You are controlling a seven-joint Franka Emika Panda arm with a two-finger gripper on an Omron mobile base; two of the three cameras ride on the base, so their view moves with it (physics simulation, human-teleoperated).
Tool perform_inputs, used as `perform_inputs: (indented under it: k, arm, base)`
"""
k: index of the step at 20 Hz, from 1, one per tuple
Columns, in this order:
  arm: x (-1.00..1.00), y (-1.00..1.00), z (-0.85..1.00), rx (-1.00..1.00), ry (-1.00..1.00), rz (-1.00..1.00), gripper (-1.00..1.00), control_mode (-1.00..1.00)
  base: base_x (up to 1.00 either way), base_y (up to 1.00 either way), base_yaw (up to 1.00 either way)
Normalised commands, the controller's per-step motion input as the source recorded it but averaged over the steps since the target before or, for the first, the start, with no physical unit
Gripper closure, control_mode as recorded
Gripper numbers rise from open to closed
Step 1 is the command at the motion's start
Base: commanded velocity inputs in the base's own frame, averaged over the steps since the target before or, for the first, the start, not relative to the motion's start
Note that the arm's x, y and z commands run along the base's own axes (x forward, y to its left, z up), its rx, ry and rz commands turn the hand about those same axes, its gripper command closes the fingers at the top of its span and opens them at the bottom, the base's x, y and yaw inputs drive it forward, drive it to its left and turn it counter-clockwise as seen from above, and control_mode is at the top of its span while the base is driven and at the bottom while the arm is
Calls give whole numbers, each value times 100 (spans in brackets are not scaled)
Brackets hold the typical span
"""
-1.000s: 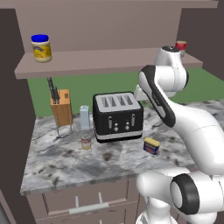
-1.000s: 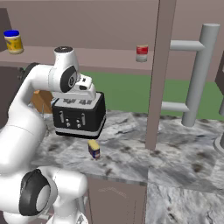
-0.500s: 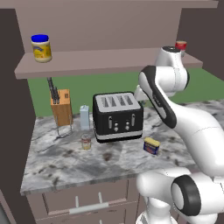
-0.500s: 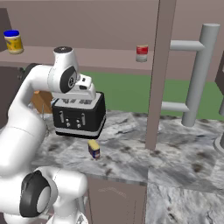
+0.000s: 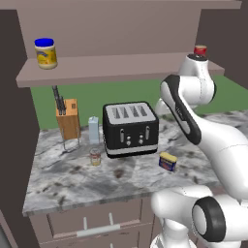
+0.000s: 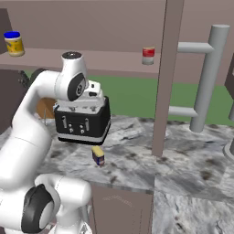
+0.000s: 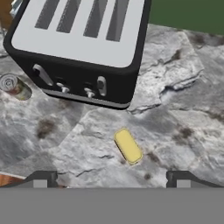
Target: Pick the cans from the counter and place them in their designated side in the cabinet.
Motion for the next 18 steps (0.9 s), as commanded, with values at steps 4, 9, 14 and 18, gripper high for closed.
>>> perform_inputs:
  k: [4,9,14,18]
  arm:
    - [-11,-21,-14,0,0,9,-100,-100]
    - [-13,-13,-22,0,1,9,-100,-100]
    - [-6,-5,-30,0,0,9,-100,-100]
    - [0,-3,-33,0,0,8,-100,-100]
  base:
    - [0,0,0]
    - [0,0,0]
    - [0,0,0]
    - [0,0,0]
